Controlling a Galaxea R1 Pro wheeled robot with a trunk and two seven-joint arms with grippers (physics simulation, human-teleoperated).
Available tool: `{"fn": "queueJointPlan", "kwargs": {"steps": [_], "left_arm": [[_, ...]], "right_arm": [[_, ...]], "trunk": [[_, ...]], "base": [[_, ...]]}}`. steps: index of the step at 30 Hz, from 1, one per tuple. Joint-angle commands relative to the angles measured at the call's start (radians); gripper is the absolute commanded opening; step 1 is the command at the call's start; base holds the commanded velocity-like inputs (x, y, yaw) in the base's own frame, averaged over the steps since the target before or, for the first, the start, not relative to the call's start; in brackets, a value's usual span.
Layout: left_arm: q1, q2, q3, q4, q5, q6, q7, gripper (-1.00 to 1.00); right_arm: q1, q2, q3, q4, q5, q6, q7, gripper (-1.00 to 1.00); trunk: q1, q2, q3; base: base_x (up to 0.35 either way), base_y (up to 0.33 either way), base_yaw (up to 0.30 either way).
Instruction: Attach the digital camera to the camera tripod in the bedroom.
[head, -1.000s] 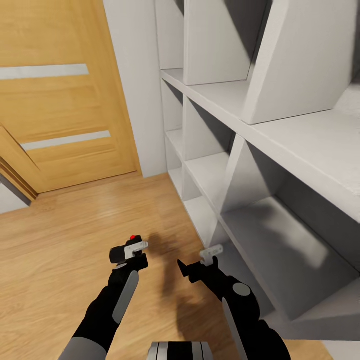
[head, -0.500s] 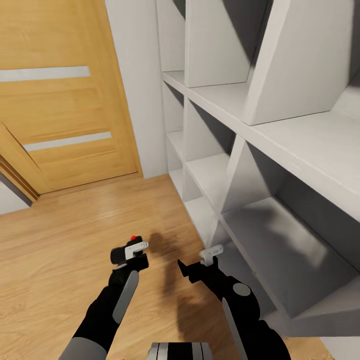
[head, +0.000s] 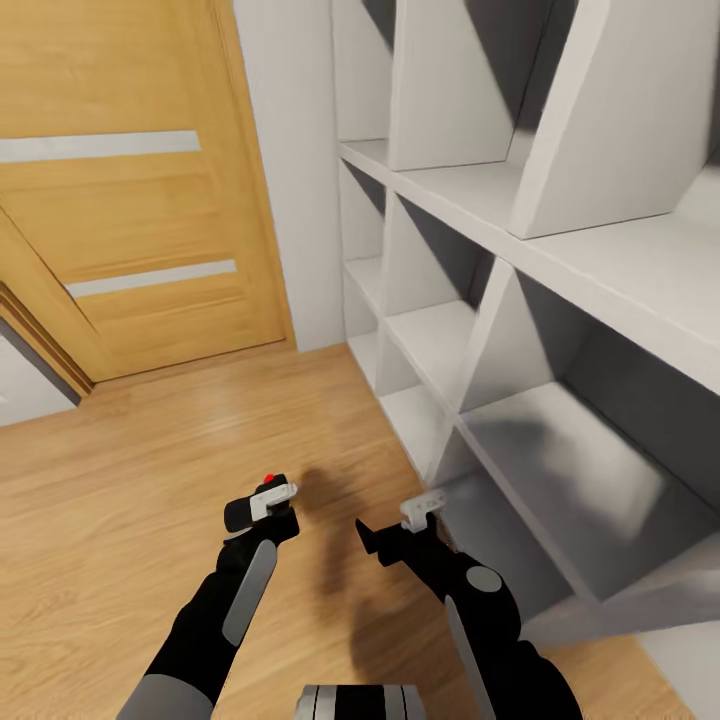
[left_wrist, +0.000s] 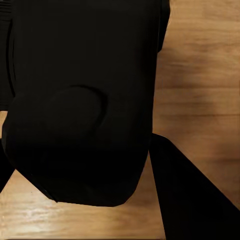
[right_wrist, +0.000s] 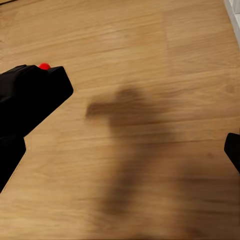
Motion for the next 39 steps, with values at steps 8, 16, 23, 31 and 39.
{"fn": "queueJointPlan", "kwargs": {"steps": [8, 16, 23, 31, 39], "left_arm": [[0.0, 0.0, -0.002, -0.001, 0.008, 0.002, 0.008, -1.0], [0.0, 0.0, -0.002, -0.001, 0.009, 0.002, 0.008, -1.0], [0.0, 0.0, -0.002, -0.001, 0.009, 0.002, 0.008, -1.0], [0.0, -0.002, -0.002, 0.0, 0.007, 0.002, 0.009, -1.0], [0.0, -0.002, -0.003, 0.0, 0.003, 0.002, 0.009, -1.0]], "right_arm": [[0.0, 0.001, -0.001, -0.001, 0.008, 0.005, 0.007, 1.0], [-0.001, 0.001, -0.001, -0.001, 0.009, 0.005, 0.007, 1.0], [-0.001, 0.002, -0.002, -0.001, 0.007, 0.005, 0.007, 1.0], [-0.001, 0.001, -0.002, -0.001, 0.007, 0.004, 0.007, 1.0], [-0.001, 0.001, -0.002, -0.001, 0.008, 0.003, 0.007, 1.0]], "trunk": [[0.0, 0.0, -0.001], [0.0, 0.0, -0.001], [0.0, 0.0, -0.001], [0.0, 0.0, -0.001], [0.0, 0.0, -0.001]], "base": [[-0.143, 0.269, 0.0], [-0.151, 0.282, 0.0], [-0.157, 0.211, 0.0], [-0.023, 0.021, 0.0], [-0.002, 0.002, 0.0]]}}
